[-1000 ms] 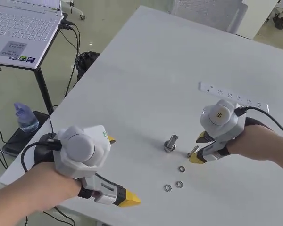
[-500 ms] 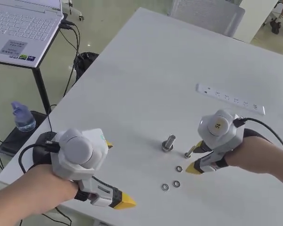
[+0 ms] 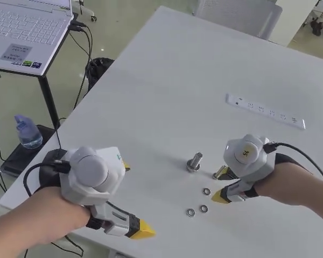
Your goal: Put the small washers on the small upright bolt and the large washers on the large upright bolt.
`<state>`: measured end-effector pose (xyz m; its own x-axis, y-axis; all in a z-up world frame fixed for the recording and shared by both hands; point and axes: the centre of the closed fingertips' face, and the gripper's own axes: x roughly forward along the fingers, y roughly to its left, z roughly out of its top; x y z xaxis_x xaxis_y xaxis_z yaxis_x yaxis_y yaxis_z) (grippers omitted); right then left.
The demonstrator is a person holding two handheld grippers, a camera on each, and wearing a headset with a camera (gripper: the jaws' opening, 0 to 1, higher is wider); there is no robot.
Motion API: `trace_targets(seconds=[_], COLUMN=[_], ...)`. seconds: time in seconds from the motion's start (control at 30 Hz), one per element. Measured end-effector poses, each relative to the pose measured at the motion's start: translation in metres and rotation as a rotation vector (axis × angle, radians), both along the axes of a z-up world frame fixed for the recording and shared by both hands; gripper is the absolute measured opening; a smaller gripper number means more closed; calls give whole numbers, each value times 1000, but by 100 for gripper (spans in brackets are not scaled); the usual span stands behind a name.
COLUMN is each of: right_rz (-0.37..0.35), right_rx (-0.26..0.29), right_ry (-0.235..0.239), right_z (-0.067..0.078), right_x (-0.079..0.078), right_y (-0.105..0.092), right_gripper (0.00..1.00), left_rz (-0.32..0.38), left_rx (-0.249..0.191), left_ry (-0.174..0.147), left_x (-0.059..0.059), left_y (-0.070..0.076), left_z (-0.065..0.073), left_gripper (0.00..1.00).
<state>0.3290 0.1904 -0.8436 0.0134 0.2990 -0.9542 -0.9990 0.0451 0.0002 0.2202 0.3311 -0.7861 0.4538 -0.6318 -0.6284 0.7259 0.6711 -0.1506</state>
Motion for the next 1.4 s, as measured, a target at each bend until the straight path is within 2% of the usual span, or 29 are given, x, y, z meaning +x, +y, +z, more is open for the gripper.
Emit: trace_targets(seconds=[0.2,0.27,0.43,0.67,1.0,1.13,1.4], right_rz=[-24,-31,-9,-20,-26,-20,-39], right_rx=[-2,-1,-18,-18,-23,-32,-18], right_ry=[-2,-5,-13,-16,-14,-16,-7], right_z=[-12,-15,-23,-27,-34,-35,-36], right_x=[3,4,2,7,7,4,5], right_y=[0,1,2,3,6,6,6], right_gripper=[33,32,31,31,30,29,28], left_rz=[5,7,1,-3,-6,-14,-12], left_rx=[-4,-13,-9,-1,19,44,53], left_ry=[-1,9,4,-18,-23,-22,-36], left_x=[2,2,3,7,7,5,5], left_y=[3,3,3,5,11,14,17], left_z=[1,0,1,3,0,-3,-2], left_gripper=[90,90,90,93,94,93,94])
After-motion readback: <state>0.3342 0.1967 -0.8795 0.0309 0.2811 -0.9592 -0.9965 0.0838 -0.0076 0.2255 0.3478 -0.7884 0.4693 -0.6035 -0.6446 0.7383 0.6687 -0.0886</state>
